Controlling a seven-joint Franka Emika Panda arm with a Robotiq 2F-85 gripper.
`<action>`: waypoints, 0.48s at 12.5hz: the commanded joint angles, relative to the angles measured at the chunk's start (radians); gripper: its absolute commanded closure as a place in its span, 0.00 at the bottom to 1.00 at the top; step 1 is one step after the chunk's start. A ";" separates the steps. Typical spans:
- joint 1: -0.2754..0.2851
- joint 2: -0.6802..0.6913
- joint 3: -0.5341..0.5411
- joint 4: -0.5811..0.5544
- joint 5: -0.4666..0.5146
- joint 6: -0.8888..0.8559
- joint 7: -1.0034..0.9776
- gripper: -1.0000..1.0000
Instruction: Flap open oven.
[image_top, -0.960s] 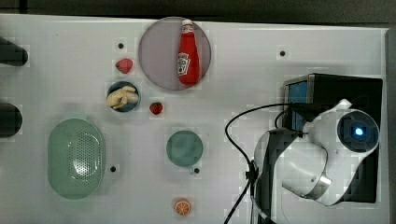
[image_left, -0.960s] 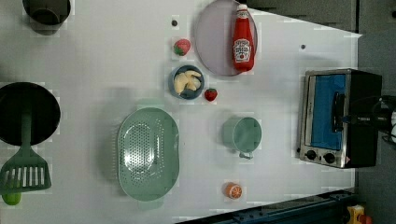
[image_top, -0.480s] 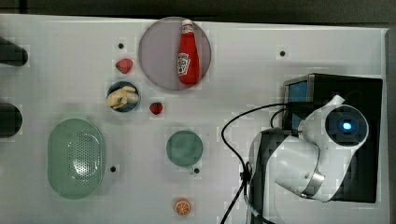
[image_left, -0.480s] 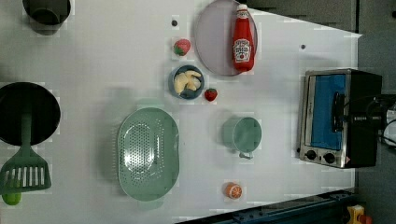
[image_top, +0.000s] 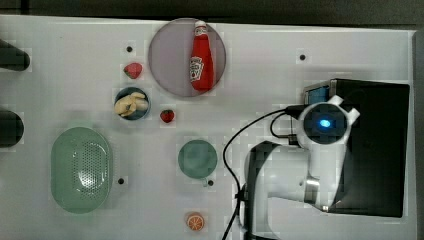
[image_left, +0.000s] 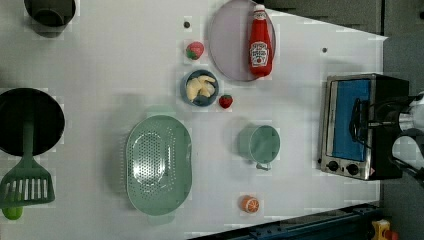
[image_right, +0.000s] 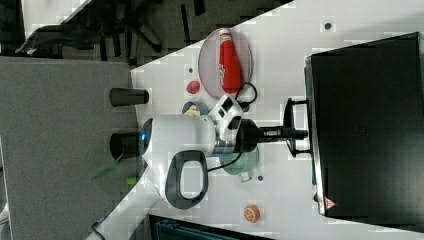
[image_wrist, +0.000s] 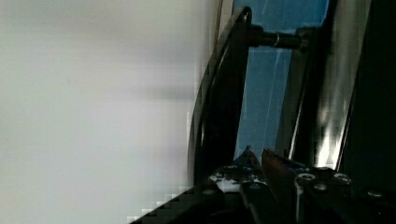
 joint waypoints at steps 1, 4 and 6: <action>0.067 0.011 0.083 -0.040 -0.110 0.000 0.252 0.83; 0.093 0.076 0.136 -0.040 -0.249 -0.002 0.468 0.83; 0.115 0.129 0.168 -0.038 -0.318 -0.002 0.598 0.83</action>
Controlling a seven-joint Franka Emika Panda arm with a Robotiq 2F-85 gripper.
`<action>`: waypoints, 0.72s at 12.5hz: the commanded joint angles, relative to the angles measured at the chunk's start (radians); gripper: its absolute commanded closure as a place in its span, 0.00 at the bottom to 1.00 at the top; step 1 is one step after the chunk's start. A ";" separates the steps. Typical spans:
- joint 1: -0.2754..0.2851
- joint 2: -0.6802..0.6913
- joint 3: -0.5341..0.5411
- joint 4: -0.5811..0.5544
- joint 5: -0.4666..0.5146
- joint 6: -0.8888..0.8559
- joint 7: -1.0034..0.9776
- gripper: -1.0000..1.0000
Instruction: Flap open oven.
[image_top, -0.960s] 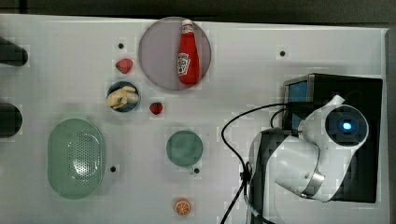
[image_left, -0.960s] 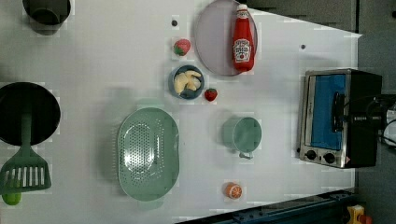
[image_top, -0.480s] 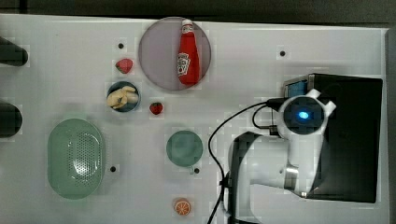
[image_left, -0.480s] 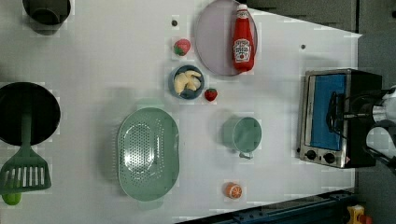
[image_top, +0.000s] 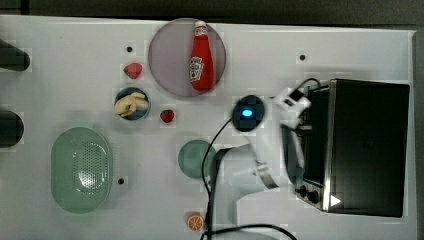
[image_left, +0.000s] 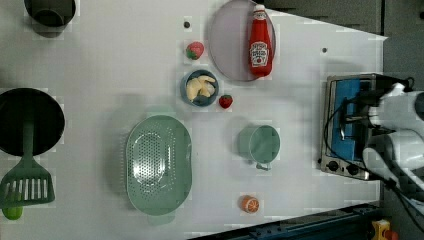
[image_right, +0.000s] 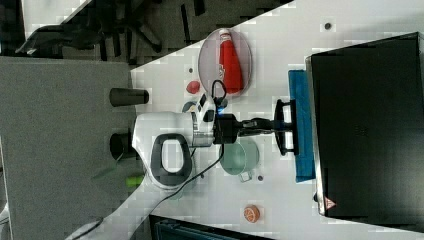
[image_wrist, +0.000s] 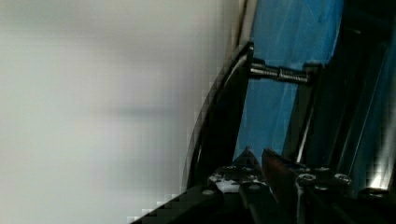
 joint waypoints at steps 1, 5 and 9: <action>0.073 0.102 0.064 -0.016 -0.042 0.013 0.307 0.83; 0.108 0.206 0.069 0.021 -0.086 0.018 0.402 0.83; 0.114 0.285 0.071 0.062 -0.086 0.040 0.402 0.83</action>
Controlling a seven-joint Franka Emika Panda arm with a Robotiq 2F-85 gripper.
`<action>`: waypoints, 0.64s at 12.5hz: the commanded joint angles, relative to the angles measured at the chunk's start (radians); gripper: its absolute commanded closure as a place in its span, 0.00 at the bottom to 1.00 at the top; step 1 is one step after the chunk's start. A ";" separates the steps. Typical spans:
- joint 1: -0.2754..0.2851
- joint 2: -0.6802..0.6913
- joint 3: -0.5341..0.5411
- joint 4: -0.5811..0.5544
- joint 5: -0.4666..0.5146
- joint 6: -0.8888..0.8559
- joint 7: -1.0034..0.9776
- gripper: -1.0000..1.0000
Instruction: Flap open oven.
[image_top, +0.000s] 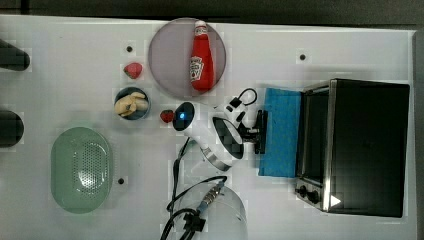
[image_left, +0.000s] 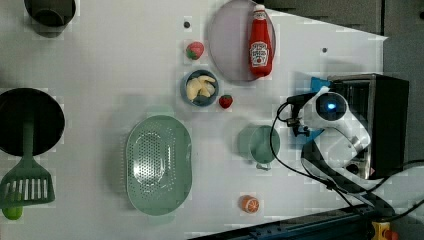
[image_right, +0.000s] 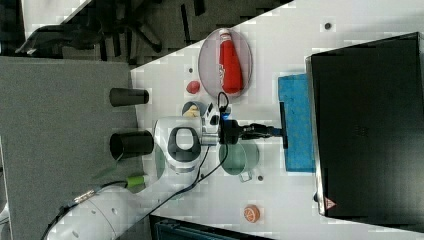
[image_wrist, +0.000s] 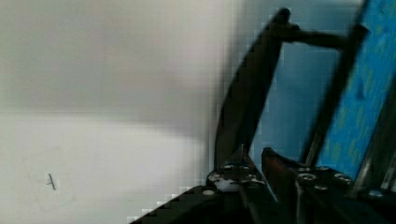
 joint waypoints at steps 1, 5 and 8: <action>-0.008 0.022 -0.018 0.038 0.009 0.056 0.068 0.83; -0.003 -0.030 0.005 0.077 0.068 0.100 0.097 0.83; -0.003 -0.191 0.014 0.103 0.301 0.017 0.097 0.83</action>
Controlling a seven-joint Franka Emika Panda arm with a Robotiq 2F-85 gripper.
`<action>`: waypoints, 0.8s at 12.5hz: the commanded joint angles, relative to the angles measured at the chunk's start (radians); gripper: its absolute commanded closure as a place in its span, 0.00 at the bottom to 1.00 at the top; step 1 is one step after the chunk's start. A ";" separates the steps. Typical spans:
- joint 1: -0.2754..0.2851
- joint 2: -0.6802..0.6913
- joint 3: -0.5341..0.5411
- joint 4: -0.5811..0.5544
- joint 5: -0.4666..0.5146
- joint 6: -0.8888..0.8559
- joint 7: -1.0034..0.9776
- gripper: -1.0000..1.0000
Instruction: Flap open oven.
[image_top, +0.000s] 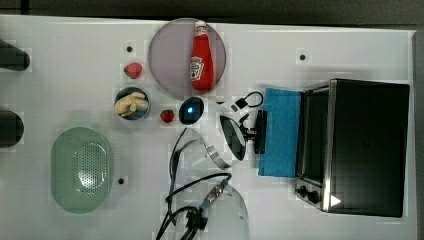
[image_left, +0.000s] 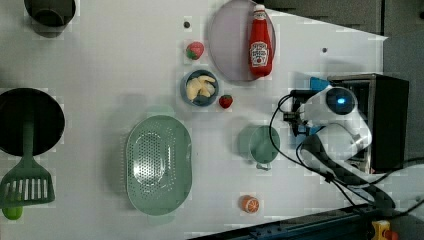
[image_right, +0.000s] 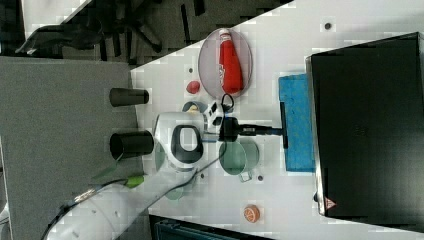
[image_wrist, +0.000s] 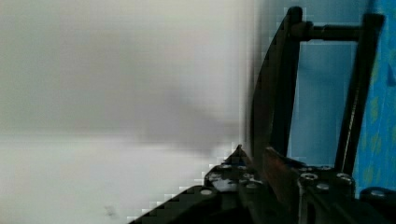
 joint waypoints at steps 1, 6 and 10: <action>0.003 -0.225 0.015 0.098 0.156 -0.066 0.052 0.83; -0.009 -0.503 -0.025 0.254 0.573 -0.401 0.077 0.83; -0.007 -0.575 -0.019 0.434 0.534 -0.782 0.091 0.83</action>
